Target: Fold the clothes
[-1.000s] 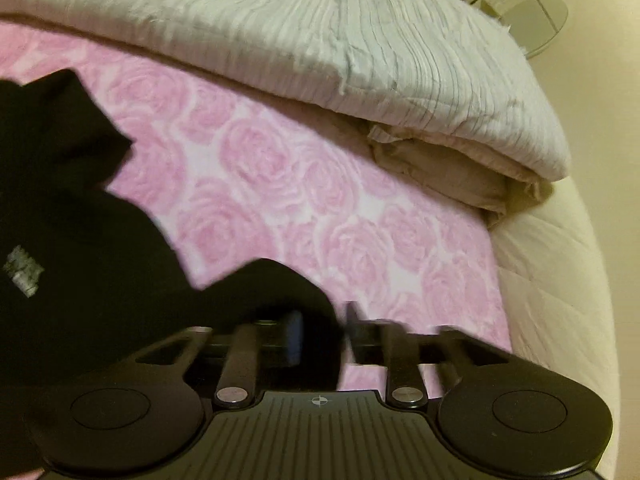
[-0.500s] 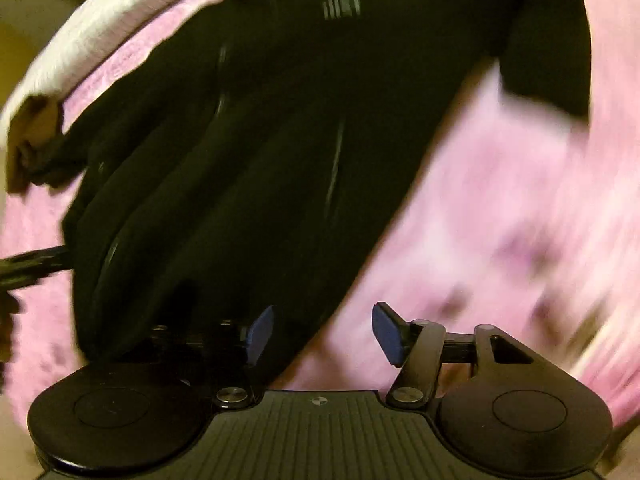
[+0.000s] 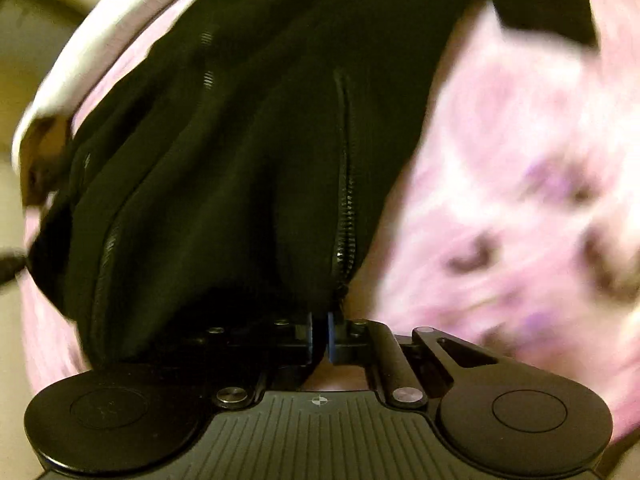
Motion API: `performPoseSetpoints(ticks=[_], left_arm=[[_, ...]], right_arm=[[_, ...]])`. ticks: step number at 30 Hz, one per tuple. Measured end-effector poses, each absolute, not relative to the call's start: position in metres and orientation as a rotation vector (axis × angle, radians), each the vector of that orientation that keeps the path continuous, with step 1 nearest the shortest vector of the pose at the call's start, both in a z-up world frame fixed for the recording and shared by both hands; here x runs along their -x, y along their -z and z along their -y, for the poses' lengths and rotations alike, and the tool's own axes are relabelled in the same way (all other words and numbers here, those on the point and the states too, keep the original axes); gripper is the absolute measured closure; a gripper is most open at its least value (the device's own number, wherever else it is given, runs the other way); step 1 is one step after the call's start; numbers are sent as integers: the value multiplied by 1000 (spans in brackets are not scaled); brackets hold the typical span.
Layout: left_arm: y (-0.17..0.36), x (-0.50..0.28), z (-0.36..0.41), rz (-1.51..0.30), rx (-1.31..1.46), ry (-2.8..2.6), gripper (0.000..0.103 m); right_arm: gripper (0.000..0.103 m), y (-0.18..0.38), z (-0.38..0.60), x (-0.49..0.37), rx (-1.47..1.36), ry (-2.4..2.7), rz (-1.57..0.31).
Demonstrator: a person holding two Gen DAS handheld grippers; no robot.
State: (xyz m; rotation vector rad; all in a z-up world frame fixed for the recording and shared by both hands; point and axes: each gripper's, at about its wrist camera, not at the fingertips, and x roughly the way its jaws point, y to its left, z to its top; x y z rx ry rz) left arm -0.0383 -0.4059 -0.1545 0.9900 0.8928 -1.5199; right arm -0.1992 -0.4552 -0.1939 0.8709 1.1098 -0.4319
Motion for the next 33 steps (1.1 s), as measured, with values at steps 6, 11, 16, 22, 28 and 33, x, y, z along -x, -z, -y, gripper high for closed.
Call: performPoseSetpoints(ticks=[6,11,16,22,28,33], left_arm=[[130,78,346,-1041,-999,1526,102],[160,129,300,-1210,-1015,1450,102],[160,143,299,-1209,-1028,1371,94],[117,119,340,-1040,-1011,1352,69],[112,81,421,-926,-925,1398,52],[141,72,524,-797,-951,1459,52]], right_arm=[[99,124,500,260,-583,372,-1313],[98,125,511,295,-555,367,-1399],[84,147,513,291,-530,384,-1448],[56,113,531,274,-338,416,-1351],[49,91,560,205,-186,374,-1216],[45,103,581,122,-57,295,-1137]])
